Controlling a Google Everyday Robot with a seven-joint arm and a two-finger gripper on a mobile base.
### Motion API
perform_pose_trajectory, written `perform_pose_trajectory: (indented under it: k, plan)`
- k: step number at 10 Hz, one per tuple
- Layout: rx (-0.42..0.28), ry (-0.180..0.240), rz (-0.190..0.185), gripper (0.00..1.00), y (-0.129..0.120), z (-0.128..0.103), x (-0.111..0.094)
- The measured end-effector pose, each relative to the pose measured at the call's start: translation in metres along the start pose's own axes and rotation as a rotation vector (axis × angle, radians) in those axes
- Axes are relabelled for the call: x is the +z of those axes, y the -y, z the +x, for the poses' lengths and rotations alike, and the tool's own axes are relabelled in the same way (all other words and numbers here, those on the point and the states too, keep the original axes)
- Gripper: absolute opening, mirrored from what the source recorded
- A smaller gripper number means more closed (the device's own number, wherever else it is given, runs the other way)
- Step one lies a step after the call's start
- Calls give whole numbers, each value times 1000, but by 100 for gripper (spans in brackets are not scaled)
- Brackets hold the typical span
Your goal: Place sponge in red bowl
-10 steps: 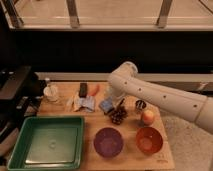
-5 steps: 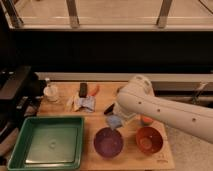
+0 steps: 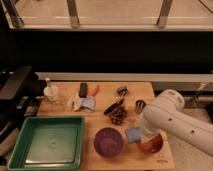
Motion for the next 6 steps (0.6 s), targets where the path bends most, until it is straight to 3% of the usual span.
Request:
perform_pose_trajectory:
  k: [2, 6]
  plan:
    - [19, 9, -5, 7, -4, 12, 6]
    - [5, 33, -16, 48, 28, 27, 29]
